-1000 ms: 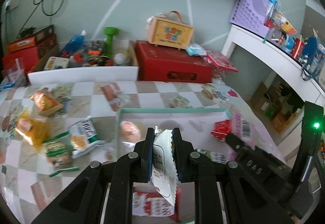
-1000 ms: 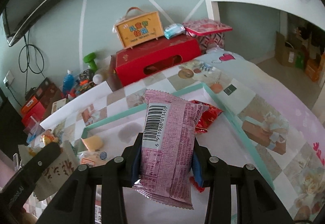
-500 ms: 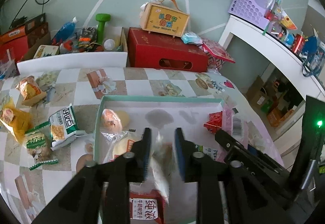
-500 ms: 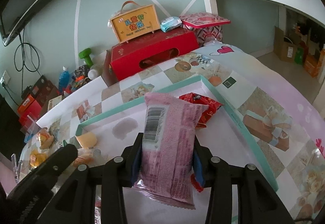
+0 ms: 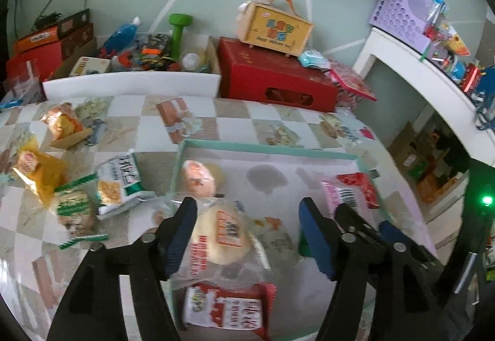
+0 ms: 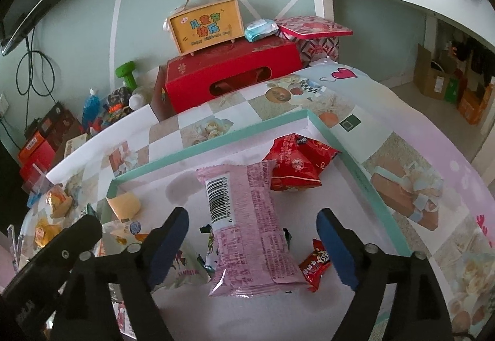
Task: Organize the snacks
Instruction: 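Open both grippers over the tray to drop the two bags, then move both open grippers back over the snack pile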
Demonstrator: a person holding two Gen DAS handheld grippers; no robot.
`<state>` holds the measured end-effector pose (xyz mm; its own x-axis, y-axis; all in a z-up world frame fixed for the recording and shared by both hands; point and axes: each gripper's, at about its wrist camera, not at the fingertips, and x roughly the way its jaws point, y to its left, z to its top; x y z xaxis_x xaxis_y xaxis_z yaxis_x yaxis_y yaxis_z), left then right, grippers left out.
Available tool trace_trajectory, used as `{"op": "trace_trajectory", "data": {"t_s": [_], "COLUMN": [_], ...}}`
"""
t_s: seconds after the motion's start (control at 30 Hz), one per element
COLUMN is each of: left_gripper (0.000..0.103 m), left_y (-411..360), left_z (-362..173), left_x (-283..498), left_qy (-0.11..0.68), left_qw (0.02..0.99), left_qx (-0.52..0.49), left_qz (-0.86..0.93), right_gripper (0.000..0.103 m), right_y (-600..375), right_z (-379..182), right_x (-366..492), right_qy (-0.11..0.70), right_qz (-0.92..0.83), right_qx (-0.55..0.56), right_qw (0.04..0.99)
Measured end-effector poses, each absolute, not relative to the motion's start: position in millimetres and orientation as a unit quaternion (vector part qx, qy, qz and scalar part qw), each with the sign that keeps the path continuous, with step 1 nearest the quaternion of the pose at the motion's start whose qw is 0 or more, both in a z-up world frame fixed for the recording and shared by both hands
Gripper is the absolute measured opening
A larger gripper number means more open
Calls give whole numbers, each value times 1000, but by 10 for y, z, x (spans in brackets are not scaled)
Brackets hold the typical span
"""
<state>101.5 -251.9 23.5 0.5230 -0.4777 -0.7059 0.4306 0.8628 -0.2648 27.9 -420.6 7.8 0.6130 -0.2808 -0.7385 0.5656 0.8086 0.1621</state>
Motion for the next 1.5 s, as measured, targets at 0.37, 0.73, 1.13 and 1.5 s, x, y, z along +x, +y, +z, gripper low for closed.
{"op": "trace_trajectory", "data": {"t_s": [0.37, 0.73, 1.13, 1.5], "left_gripper": [82, 99, 103, 103], "left_y": [-2330, -2126, -1586, -1047], "left_z": [133, 68, 3, -1], "left_x": [1143, 1207, 1318, 1361], "left_qy": [428, 419, 401, 372], "left_qw": [878, 894, 912, 928], "left_qx": [-28, -27, -38, -27], "left_qz": [-212, -153, -73, -15], "right_gripper": [103, 103, 103, 103], "right_y": [-4143, -4074, -4000, -3756], "right_z": [78, 108, 206, 296], "right_x": [327, 351, 349, 447], "right_qy": [373, 368, 339, 316], "right_qz": [-247, -253, -250, -247], "right_qx": [170, 150, 155, 111], "right_qw": [878, 882, 894, 910]}}
